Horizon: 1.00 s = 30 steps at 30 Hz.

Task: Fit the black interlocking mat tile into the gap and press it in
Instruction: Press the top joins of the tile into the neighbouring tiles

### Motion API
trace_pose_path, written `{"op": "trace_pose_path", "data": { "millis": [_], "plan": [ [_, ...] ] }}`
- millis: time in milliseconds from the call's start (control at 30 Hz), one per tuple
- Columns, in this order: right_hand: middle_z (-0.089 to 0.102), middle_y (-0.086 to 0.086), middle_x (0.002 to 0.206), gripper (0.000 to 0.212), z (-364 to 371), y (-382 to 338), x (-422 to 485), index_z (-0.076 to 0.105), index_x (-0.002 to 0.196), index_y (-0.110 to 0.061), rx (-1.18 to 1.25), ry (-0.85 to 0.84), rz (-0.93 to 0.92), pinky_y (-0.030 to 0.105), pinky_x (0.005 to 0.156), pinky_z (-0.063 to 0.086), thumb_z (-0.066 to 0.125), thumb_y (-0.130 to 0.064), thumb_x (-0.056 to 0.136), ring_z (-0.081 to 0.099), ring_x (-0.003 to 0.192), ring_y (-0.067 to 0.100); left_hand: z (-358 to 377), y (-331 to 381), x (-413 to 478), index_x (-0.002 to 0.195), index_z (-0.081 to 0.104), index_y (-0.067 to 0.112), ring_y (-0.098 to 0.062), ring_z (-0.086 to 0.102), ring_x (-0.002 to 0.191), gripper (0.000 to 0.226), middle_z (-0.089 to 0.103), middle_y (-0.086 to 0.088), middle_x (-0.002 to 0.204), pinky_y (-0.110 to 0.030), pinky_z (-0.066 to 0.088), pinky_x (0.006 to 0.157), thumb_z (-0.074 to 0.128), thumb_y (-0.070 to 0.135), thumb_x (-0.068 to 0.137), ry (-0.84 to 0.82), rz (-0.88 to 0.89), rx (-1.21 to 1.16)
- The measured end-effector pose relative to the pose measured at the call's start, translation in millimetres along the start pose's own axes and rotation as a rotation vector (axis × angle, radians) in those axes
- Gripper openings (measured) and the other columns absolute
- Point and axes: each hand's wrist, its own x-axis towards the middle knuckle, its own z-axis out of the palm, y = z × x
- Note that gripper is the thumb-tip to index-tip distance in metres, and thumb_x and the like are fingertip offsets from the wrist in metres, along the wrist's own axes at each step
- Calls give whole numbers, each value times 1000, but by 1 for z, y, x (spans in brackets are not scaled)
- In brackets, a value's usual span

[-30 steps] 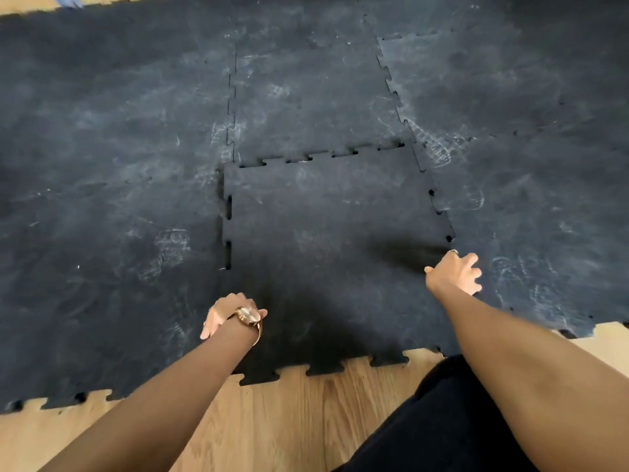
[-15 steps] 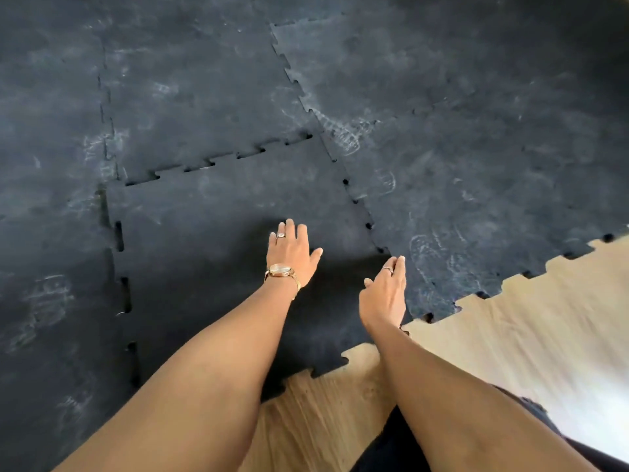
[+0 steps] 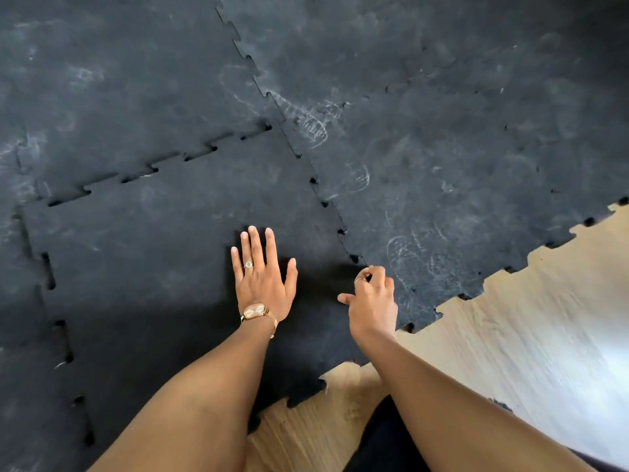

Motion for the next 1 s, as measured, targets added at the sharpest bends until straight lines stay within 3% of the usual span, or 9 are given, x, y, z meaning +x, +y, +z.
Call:
{"op": "trace_pose_path", "data": {
  "millis": [67,133,200,267,400,500,633,800,1000],
  "plan": [
    [55,4,112,38,-19,12,14,61,85,-11,34,-8,-52,37,74,48,63,-49,87,51,104,26,-2,1,1,152,20,9,-34,13,147,71,18,-20,158,-52,11,119,23,50,94,-1,-2,-17],
    [67,4,85,58,-35,27,37,55,59,-13,143,48,-11,36,68,49,55,-66,83,61,86,28,-1,0,2,152,22,9,-34,14,147,71,18,-20,158,-52,11,119,22,50,94,5,-3,-13],
    [69,6,89,64,-45,37,63,69,70,-11,272,203,88,36,68,46,44,-67,88,61,92,28,0,0,3,152,20,10,-33,12,147,71,16,-20,159,-51,8,120,22,50,94,11,-3,-11],
    [58,9,121,58,-41,35,87,70,100,-7,422,357,246,41,86,43,39,-56,96,47,118,29,2,-2,3,153,18,11,-33,10,148,71,14,-19,159,-50,6,120,22,50,94,10,-2,-10],
    [20,16,158,75,-11,3,107,29,148,-5,460,355,465,45,120,6,24,-59,97,10,147,32,5,-2,2,153,18,11,-34,10,148,71,13,-19,159,-50,6,120,21,50,94,26,6,-6],
    [8,13,162,82,7,-3,105,14,153,-9,374,364,445,50,120,-5,15,-65,94,-2,150,29,5,-2,3,153,18,11,-33,10,148,71,13,-19,159,-50,6,120,20,50,94,27,13,-8],
    [16,5,162,85,12,-2,101,24,151,-14,244,403,420,65,112,-7,0,-66,89,-2,150,25,5,-3,2,153,19,10,-33,11,148,71,14,-20,159,-51,7,120,21,50,94,26,16,-16],
    [5,5,163,79,25,-1,110,6,154,-16,180,366,503,73,108,-4,-1,-63,91,-9,150,25,6,-13,4,152,23,9,-33,15,147,72,19,-20,158,-50,11,119,22,53,94,31,55,1],
    [14,2,162,76,27,0,115,20,153,-23,197,405,401,72,109,-7,3,-64,92,-2,150,26,4,-9,5,152,20,10,-33,11,148,73,15,-20,159,-51,9,119,25,52,94,-6,45,34]
  ]
}}
